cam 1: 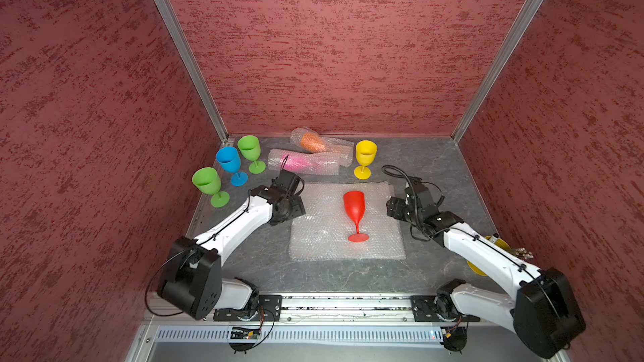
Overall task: Unpack wine glasses from bubble wrap
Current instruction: Adjust the bubble wrap at the center of the board, then pick up the wine glass from the bubble wrap.
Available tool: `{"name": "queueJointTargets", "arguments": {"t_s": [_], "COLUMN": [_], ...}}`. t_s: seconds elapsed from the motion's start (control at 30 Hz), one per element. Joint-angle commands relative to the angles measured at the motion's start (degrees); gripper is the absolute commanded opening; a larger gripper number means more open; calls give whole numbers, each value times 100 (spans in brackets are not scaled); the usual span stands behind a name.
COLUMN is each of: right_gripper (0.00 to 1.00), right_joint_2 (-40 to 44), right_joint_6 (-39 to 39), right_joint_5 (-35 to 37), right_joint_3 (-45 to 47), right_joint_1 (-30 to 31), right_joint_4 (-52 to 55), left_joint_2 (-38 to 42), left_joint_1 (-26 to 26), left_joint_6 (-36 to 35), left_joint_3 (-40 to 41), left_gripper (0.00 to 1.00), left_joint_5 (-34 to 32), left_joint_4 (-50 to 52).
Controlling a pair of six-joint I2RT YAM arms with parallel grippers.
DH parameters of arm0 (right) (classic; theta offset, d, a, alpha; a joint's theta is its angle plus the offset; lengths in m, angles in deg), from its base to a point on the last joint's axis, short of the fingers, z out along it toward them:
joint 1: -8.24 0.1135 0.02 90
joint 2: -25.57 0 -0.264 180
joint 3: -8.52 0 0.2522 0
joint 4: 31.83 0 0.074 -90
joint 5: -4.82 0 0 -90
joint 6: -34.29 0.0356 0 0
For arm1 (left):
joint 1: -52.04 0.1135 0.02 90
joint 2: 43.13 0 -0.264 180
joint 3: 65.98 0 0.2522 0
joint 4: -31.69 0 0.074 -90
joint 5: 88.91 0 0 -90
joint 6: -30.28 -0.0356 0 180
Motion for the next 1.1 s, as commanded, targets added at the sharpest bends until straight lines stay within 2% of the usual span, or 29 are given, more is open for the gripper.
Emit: {"name": "queueJointTargets", "arguments": {"t_s": [0.0,0.03,0.07,0.17,0.23,0.3,0.47,0.67,0.77,1.07], "right_gripper": [85,86,98,99,99,99,99,99,98,97], "right_joint_2": [-272,-411,-556,-1115,-1519,-2004,-2808,-3637,-3977,-4978], "right_joint_6": [-496,-456,-423,-401,-416,-407,-684,-1020,-1105,-1719], "right_joint_5": [11,-330,-653,-1371,-1573,-1546,-857,-1010,-933,-1324], "right_joint_3": [-673,-849,-1008,-1489,-1789,-2080,-2555,-3098,-3504,-4588], "right_joint_1": [520,616,717,942,1048,1094,1127,1123,1065,881], "right_joint_4": [437,396,351,313,383,609,1196,1683,1919,2910], "left_joint_2": [386,440,476,494,552,657,1026,1319,1334,1369], "left_joint_1": [-35,-55,-79,-93,-78,-71,-37,-3,26,70], "left_joint_6": [-470,-560,-668,-758,-762,-777,-786,-780,-751,-697], "left_joint_3": [-150,-119,-82,-22,9,33,192,263,255,272], "left_gripper": [80,79,79,79,79,78,78,78,78,77], "left_joint_5": [-444,-423,-418,-266,-76,10,100,209,287,454], "left_joint_4": [75,-23,-120,-284,-354,-398,-468,-532,-539,-546]}}
